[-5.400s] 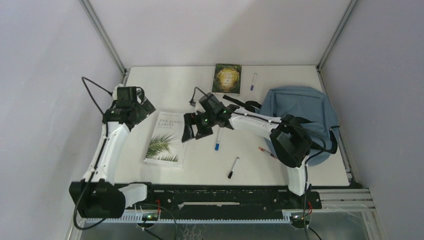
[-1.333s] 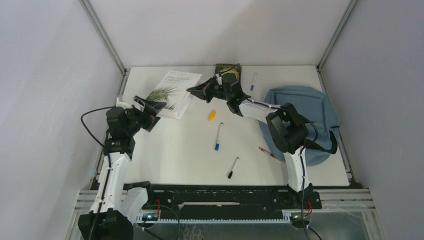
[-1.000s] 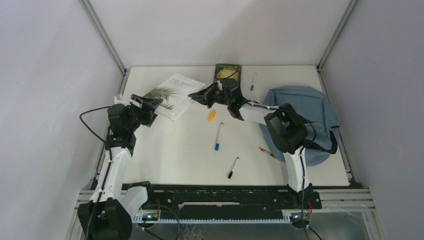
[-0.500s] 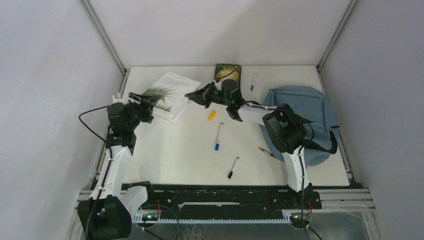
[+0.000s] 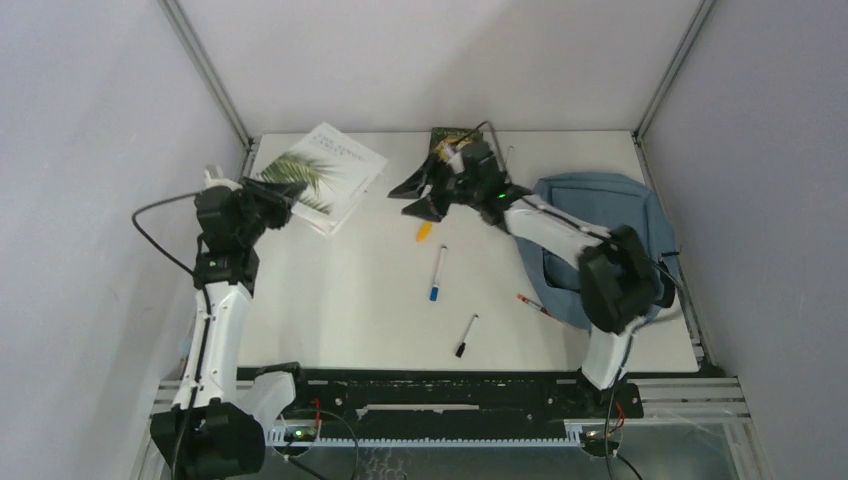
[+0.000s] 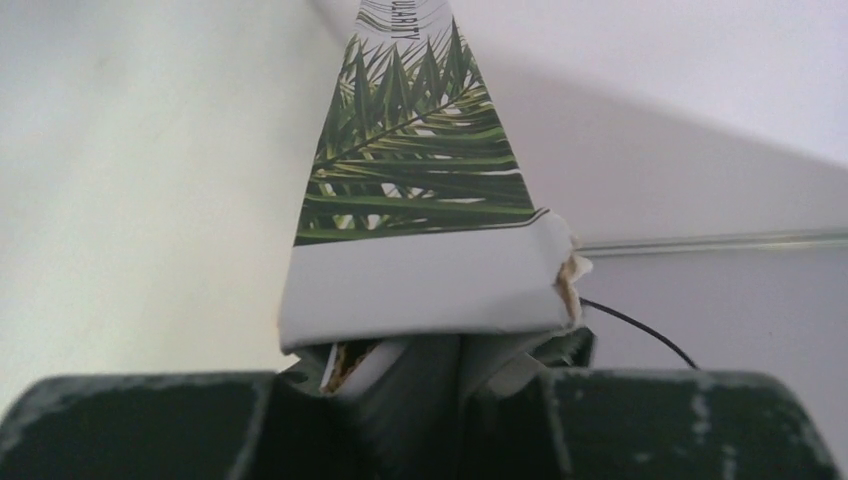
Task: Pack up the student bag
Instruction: Pick up the book from the center of the board.
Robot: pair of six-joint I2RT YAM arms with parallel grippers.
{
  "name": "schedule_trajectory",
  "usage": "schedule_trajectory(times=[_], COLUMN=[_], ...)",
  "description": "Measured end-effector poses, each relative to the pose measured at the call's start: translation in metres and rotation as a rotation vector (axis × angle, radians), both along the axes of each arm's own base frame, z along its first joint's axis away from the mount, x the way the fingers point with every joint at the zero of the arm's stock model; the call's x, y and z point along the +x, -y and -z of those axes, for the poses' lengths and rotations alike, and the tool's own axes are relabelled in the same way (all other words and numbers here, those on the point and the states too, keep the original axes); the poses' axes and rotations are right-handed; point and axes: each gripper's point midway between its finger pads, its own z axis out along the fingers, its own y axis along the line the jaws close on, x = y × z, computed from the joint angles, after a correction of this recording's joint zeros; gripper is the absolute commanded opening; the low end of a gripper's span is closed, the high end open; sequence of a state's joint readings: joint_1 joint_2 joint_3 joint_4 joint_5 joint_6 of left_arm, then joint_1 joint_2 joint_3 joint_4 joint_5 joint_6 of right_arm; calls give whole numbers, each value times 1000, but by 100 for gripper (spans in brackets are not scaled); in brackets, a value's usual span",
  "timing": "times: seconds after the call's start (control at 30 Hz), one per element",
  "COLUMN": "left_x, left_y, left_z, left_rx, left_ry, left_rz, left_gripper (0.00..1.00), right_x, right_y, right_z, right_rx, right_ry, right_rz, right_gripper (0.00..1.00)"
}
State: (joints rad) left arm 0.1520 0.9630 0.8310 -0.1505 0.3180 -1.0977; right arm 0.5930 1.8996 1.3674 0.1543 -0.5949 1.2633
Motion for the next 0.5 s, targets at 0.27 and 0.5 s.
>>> schedule_trajectory(times=[0.27,0.5], left_x=[12,-20], left_y=[63,195], left_z=[-88,-54], left_rx=[180,189], left_ry=[190,153], left_rz=[268,713], left_gripper=[9,9], right_x=[-15,-84], right_y=[200,403], right_z=[-110,-8], right_rx=[-565,-944], right_ry=[514,81], right_rz=[421,820], right_gripper=[74,73])
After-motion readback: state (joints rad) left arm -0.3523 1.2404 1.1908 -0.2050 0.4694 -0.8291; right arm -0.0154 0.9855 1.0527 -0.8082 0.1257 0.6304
